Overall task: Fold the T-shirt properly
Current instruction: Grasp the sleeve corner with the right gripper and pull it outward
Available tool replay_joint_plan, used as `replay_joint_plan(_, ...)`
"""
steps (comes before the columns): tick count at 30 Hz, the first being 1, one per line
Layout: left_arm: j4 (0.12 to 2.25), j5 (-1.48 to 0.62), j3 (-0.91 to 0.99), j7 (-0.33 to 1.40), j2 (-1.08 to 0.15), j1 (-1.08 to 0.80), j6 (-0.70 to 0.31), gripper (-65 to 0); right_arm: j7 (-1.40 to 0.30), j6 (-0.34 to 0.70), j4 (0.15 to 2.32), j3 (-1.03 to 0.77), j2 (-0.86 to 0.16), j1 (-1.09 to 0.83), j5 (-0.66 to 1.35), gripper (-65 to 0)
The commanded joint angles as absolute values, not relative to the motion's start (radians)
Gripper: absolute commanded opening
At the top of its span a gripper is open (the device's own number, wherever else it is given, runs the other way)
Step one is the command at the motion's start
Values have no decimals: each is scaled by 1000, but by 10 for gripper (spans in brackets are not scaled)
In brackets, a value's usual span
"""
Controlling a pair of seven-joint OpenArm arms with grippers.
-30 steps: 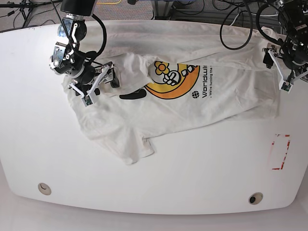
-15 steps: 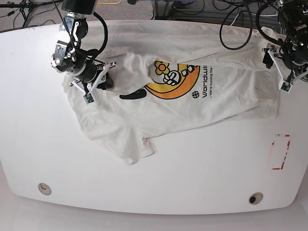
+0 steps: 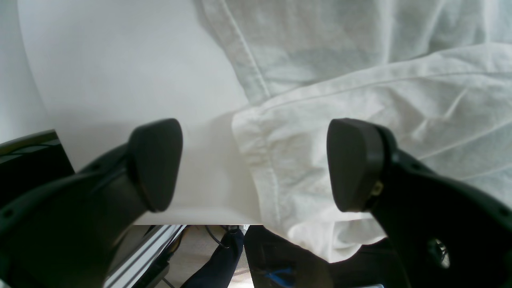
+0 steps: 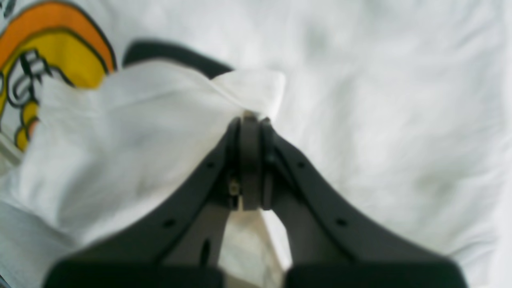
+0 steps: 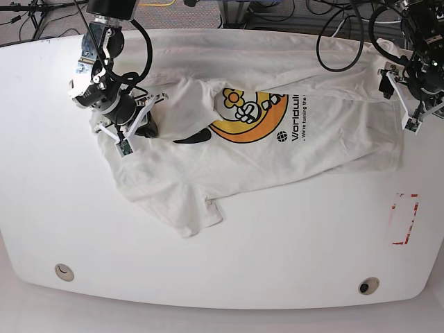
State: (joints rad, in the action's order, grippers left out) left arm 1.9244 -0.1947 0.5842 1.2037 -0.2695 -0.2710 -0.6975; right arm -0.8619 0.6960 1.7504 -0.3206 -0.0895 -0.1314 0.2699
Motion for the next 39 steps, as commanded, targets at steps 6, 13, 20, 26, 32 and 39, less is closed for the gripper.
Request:
replay_joint_plan(6, 1940, -196, 588, 1193, -280, -266, -698, -126, -889, 698, 1822, -321, -101, -87, 292, -650)
replay_joint_plan(13, 1940, -196, 587, 1193, -280, -266, -698, -126, -889, 698, 1814, -321, -101, -59, 289, -639)
replay_joint_plan(20, 1940, -196, 587, 1193, -280, -268, -698, -126, -889, 698, 1814, -320, -101, -36, 289, -637)
replay_joint_plan(26, 1940, -196, 587, 1193, -282, -268, -698, -126, -889, 698, 1785, -318, -101, -16, 289, -636)
replay_joint_plan(32, 1940, -196, 587, 1193, -283, -268, -698, -126, -889, 698, 1751, -318, -102, 2, 289, -558)
replay_joint_plan(39, 1940, -199, 587, 1193, -283, -265, -698, -126, -889, 698, 1794, -323, -125, 2, 288, -160)
